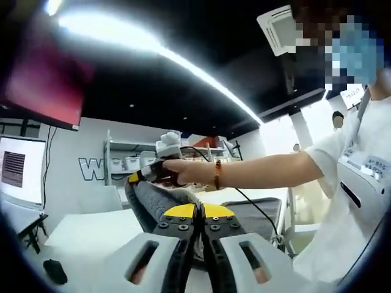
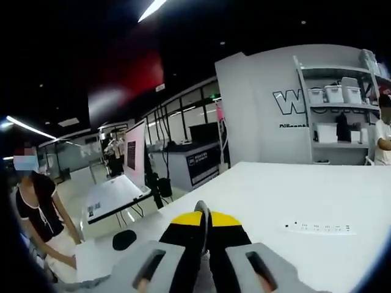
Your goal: Open the folded towel by lifting each exposed corner and separating the folded layers until the towel lies flat within the target outline without major curled edges
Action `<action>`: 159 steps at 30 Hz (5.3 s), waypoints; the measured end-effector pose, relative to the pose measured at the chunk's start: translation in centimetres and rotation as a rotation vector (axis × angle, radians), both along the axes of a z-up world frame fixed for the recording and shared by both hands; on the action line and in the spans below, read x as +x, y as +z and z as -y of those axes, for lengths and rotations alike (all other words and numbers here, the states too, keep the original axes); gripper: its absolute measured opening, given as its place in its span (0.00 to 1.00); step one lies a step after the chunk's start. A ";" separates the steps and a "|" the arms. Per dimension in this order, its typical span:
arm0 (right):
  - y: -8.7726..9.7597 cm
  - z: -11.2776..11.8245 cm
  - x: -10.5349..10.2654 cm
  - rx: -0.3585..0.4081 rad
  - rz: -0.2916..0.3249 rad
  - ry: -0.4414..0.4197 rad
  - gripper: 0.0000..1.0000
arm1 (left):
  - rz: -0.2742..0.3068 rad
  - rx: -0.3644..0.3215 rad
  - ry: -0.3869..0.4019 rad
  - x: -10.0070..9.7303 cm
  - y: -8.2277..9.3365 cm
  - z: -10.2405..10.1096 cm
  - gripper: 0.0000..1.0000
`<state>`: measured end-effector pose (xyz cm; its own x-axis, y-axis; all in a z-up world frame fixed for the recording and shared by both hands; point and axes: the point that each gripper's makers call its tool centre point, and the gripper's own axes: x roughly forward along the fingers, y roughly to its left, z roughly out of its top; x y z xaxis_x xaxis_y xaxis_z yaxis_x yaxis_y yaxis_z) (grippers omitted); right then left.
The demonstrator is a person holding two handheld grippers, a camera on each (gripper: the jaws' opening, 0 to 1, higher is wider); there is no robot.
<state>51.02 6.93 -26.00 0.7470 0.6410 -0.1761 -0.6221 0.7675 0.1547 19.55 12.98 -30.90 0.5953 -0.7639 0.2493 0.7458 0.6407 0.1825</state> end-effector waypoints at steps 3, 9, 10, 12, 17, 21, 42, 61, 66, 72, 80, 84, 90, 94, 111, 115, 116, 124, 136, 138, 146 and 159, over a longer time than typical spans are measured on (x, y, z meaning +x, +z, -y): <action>-0.2 -0.3 -0.5 0.007 0.003 0.006 0.00 | -0.001 0.002 0.007 0.0 -0.1 -0.3 0.00; -0.8 -1.5 -1.0 0.004 0.002 0.019 0.00 | -0.005 0.013 0.031 0.1 -0.6 -0.7 0.00; -0.8 -1.7 -1.1 0.005 0.003 0.021 0.00 | -0.010 0.006 0.029 0.1 -0.6 -0.9 0.00; -1.0 -2.1 -1.5 0.005 0.005 0.028 0.00 | -0.012 0.006 0.028 0.0 -0.7 -1.0 0.00; -0.9 -2.6 -0.8 -0.002 0.004 0.035 0.00 | -0.013 0.011 0.038 0.1 -1.0 -1.3 0.00; -1.7 -3.1 -2.7 0.000 0.008 0.048 0.00 | -0.018 0.019 0.043 0.1 -1.3 -1.5 0.00; -2.1 -5.0 -1.0 0.082 -0.023 0.063 0.00 | -0.065 0.016 0.091 0.8 -2.7 -4.3 0.01; -3.7 -8.2 -1.2 0.093 -0.040 0.107 0.00 | -0.080 0.071 0.089 0.3 -4.3 -5.2 0.01; -4.2 -9.3 -1.0 0.092 -0.058 0.120 0.00 | -0.073 0.080 0.069 0.0 -4.5 -5.2 0.01; -5.4 -9.9 -1.3 0.083 -0.077 0.125 0.00 | -0.077 0.074 0.058 -0.2 -5.1 -5.4 0.01; -6.1 -11.1 0.2 0.083 -0.115 0.131 0.00 | -0.028 0.137 0.056 -0.5 -5.6 -5.1 0.01; -6.8 -11.6 -0.1 0.093 -0.131 0.139 0.00 | -0.021 0.160 0.053 -0.6 -6.0 -5.1 0.01; -7.8 -12.6 -0.1 0.092 -0.149 0.149 0.00 | -0.021 0.175 0.031 -0.8 -6.4 -5.2 0.01; -8.3 -12.9 -0.8 0.095 -0.155 0.157 0.00 | -0.027 0.178 0.027 -0.9 -6.6 -5.2 0.01; -11.4 -14.0 -1.3 0.116 -0.209 0.159 0.00 | -0.049 0.223 0.020 -0.6 -8.3 -5.4 0.01; -12.0 -14.5 -1.1 0.116 -0.219 0.165 0.00 | -0.054 0.225 0.005 -0.6 -8.4 -5.3 0.01; -12.2 -14.5 -1.0 0.116 -0.221 0.159 0.00 | -0.055 0.225 0.006 -0.6 -8.5 -5.3 0.01; -13.2 -15.0 -1.2 0.139 -0.246 0.164 0.00 | -0.082 0.225 -0.002 -0.6 -9.1 -5.4 0.01; -13.9 -15.8 -1.0 0.170 -0.278 0.164 0.00 | -0.107 0.244 0.003 -0.6 -9.8 -5.7 0.02; -13.9 -16.0 -0.6 0.166 -0.277 0.164 0.00 | -0.106 0.248 0.002 -0.7 -9.9 -5.8 0.02; -14.4 -17.1 0.8 0.171 -0.295 0.173 0.00 | -0.116 0.264 0.017 -0.7 -10.3 -6.2 0.02; -15.7 -18.2 1.2 0.165 -0.322 0.177 0.00 | -0.159 0.298 0.050 -0.4 -11.8 -7.6 0.02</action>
